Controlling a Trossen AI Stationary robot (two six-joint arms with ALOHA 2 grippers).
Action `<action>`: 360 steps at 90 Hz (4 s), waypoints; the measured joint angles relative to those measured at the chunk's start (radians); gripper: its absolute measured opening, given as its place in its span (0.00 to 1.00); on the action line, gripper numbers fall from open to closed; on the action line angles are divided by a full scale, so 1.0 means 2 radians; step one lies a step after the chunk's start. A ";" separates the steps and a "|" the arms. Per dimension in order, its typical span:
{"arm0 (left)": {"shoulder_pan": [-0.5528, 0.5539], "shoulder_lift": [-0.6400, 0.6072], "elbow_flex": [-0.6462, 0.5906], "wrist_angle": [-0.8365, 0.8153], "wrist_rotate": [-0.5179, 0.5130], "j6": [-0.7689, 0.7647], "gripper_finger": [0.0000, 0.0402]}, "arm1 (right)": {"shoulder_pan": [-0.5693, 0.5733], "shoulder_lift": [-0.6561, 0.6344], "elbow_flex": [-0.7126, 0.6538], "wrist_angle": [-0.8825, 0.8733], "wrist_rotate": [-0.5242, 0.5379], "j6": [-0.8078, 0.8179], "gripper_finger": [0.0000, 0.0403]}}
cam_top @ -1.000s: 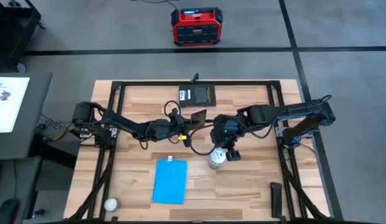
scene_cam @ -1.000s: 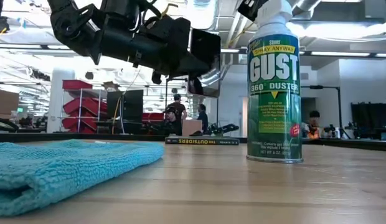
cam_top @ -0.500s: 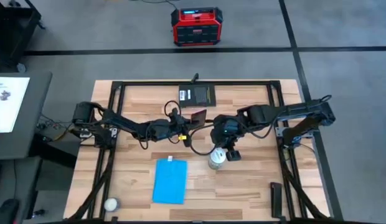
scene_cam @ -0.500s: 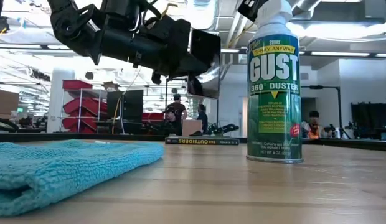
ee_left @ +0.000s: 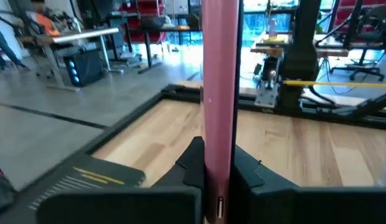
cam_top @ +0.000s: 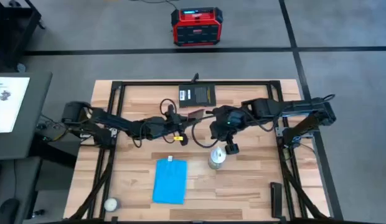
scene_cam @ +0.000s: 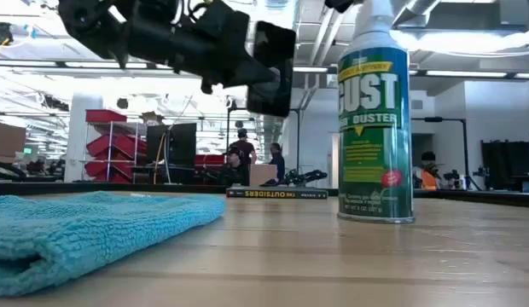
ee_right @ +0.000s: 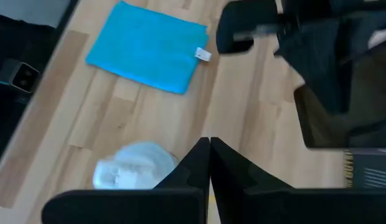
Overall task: Apply microfiber cloth
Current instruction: Adjust the spray bottle on the table
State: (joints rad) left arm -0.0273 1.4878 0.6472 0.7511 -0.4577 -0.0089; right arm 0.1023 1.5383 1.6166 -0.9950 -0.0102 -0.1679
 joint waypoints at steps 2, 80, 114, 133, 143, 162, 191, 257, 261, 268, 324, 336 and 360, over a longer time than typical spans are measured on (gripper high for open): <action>0.000 -0.008 -0.006 -0.002 -0.003 0.002 0.01 | 0.002 0.000 0.004 -0.005 0.009 -0.001 0.00; -0.066 -0.133 -0.131 0.004 -0.027 0.042 0.01 | 0.119 -0.295 -0.245 0.050 0.203 0.206 0.00; -0.124 -0.133 -0.131 0.001 -0.073 0.050 0.01 | 0.214 -0.362 -0.463 0.357 0.210 0.245 0.00; -0.150 -0.133 -0.131 0.001 -0.098 0.049 0.01 | 0.253 -0.309 -0.466 0.453 0.199 0.229 0.00; -0.159 -0.130 -0.131 0.002 -0.108 0.043 0.01 | 0.264 -0.269 -0.466 0.482 0.175 0.248 0.00; -0.165 -0.130 -0.131 0.000 -0.116 0.038 0.01 | 0.268 -0.190 -0.467 0.536 0.164 0.267 0.00; -0.166 -0.130 -0.131 -0.001 -0.114 0.030 0.01 | 0.237 -0.060 -0.466 0.650 0.164 0.269 0.00; -0.188 -0.130 -0.131 -0.015 -0.114 0.004 0.01 | 0.189 -0.023 -0.466 0.599 0.212 0.264 0.00; -0.188 -0.130 -0.131 -0.016 -0.114 0.003 0.01 | 0.186 -0.023 -0.466 0.594 0.212 0.263 0.00; -0.188 -0.130 -0.131 -0.018 -0.114 0.002 0.01 | 0.177 -0.023 -0.466 0.579 0.214 0.263 0.00; -0.210 -0.129 -0.178 0.015 -0.166 -0.010 0.01 | 0.131 -0.023 -0.466 0.706 0.065 0.222 0.00; -0.210 -0.129 -0.188 0.013 -0.183 -0.022 0.01 | 0.132 0.001 -0.450 0.717 0.056 0.228 0.00; -0.215 -0.129 -0.188 0.013 -0.182 -0.021 0.01 | 0.133 0.110 -0.380 0.725 -0.015 0.229 0.00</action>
State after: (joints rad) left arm -0.4567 1.2289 0.2703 0.7773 -0.8226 -0.0503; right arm 0.3678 1.7591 0.8572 0.4542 -0.0406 0.2901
